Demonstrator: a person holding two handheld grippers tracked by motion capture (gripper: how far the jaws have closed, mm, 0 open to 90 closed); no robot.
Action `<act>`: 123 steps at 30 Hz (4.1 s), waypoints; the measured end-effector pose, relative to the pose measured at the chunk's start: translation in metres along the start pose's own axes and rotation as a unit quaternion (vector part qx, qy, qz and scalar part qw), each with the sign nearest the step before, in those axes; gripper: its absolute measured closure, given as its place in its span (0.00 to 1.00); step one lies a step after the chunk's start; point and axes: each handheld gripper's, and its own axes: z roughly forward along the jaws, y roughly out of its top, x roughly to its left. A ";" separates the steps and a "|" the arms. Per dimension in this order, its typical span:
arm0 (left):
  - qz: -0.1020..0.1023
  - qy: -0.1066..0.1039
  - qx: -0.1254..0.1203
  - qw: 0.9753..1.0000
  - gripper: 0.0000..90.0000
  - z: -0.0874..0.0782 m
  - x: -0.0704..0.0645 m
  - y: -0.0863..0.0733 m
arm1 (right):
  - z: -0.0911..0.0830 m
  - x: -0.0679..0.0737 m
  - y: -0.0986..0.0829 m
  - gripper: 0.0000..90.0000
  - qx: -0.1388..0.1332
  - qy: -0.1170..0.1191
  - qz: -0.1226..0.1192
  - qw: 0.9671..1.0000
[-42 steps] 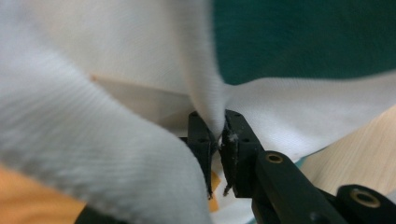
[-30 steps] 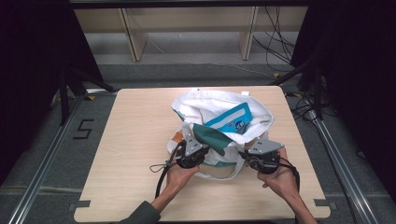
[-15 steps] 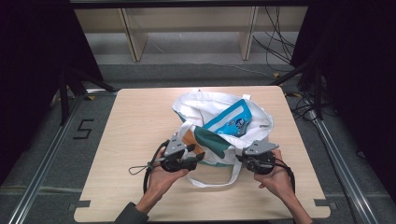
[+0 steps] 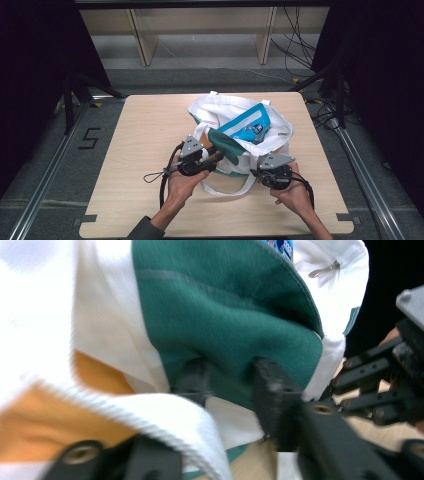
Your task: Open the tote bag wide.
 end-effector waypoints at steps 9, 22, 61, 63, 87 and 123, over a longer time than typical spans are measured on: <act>-0.039 0.000 -0.011 0.999 0.69 -0.003 0.001 0.004 | 0.001 0.001 0.002 0.98 -0.008 -0.003 -0.001 1.000; -0.064 0.042 0.001 0.997 0.32 -0.004 0.001 0.033 | 0.002 0.004 0.002 0.98 -0.006 0.001 -0.007 1.000; 0.079 0.030 0.096 0.992 0.85 0.025 0.018 -0.050 | -0.118 -0.052 0.034 0.58 -0.147 -0.101 0.108 0.978; 0.072 0.035 0.094 0.992 0.85 0.026 0.016 -0.051 | -0.119 -0.059 0.039 0.54 -0.139 -0.104 0.119 0.978; 0.163 0.046 0.165 0.972 0.84 0.056 -0.004 -0.079 | 0.012 -0.109 -0.034 0.99 0.095 -0.139 0.122 0.978; 0.025 -0.069 0.218 0.973 0.34 -0.064 0.030 -0.003 | -0.003 -0.115 -0.042 0.91 0.062 -0.122 0.124 0.983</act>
